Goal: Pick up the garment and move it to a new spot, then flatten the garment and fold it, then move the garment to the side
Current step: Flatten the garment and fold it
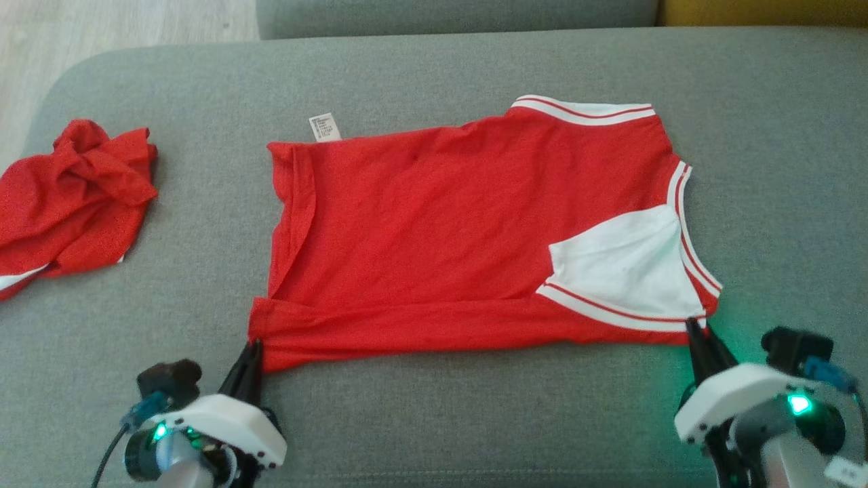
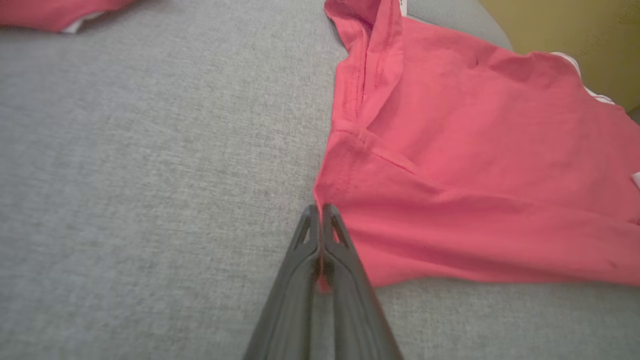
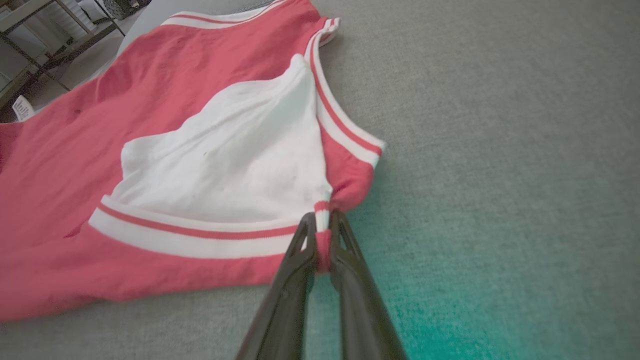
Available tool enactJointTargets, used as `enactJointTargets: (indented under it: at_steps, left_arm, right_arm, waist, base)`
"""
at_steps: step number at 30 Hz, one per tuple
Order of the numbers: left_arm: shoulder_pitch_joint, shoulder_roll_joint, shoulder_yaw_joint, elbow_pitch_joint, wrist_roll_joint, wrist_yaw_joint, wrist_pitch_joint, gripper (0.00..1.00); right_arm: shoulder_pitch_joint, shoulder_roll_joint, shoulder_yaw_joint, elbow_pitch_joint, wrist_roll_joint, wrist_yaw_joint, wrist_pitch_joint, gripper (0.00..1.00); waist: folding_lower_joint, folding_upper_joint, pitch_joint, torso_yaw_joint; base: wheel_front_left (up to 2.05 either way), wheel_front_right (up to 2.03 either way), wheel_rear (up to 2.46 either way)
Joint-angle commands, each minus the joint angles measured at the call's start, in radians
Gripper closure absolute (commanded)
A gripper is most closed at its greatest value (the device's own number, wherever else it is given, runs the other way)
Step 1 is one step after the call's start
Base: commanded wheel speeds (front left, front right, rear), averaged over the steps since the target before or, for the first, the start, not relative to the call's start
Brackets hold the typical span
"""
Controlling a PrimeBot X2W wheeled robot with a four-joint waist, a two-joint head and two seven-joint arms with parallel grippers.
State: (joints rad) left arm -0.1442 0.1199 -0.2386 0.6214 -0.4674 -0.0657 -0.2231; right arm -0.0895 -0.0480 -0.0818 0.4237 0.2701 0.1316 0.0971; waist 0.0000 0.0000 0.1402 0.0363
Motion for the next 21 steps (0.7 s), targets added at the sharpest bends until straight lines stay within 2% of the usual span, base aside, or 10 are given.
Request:
enactJointTargets:
  at_steps: [1, 10, 17, 18, 19, 20, 21]
  left_arm:
    - [0.004, 0.030, 0.052, -0.036, -0.004, 0.009, -0.015, 1.00]
    - [0.127, 0.066, 0.076, -0.141, -0.026, 0.042, 0.011, 1.00]
    - [0.164, 0.079, 0.075, -0.186, -0.033, 0.065, 0.056, 1.00]
    - [0.164, 0.079, 0.073, -0.190, -0.032, 0.069, 0.060, 1.00]
    - [0.164, 0.079, 0.073, -0.190, -0.032, 0.069, 0.060, 1.00]
    - [0.165, 0.077, 0.072, -0.192, -0.034, 0.072, 0.065, 0.53]
    - [0.167, 0.075, 0.071, -0.196, -0.035, 0.076, 0.070, 0.00]
  right_arm:
    - [0.022, -0.003, 0.032, -0.051, 0.008, -0.001, -0.007, 1.00]
    - [0.162, -0.002, 0.038, -0.174, 0.046, -0.001, 0.033, 1.00]
    - [0.215, -0.002, 0.038, -0.211, 0.075, -0.001, 0.060, 1.00]
    - [0.218, -0.002, 0.037, -0.215, 0.076, -0.001, 0.057, 0.58]
    - [0.218, -0.002, 0.037, -0.215, 0.076, -0.001, 0.057, 0.58]
    - [0.219, -0.002, 0.037, -0.221, 0.073, -0.001, 0.048, 0.00]
    - [0.217, -0.002, 0.039, -0.228, 0.072, -0.001, 0.040, 0.00]
  waist:
    - [0.0000, 0.0000, -0.010, -0.001]
    - [0.0000, 0.0000, -0.053, -0.011]
    - [0.0000, 0.0000, -0.063, -0.006]
    - [0.0000, 0.0000, -0.063, -0.006]
    - [0.0000, 0.0000, -0.063, -0.006]
    - [0.0000, 0.0000, -0.065, -0.007]
    - [0.0000, 0.0000, -0.066, -0.009]
  base:
    - [0.00, 0.00, 0.00]
    - [0.00, 0.00, 0.00]
    - [0.00, 0.00, 0.00]
    - [0.00, 0.00, 0.00]
    - [0.00, 0.00, 0.00]
    - [0.00, 0.00, 0.00]
    - [0.00, 0.00, 0.00]
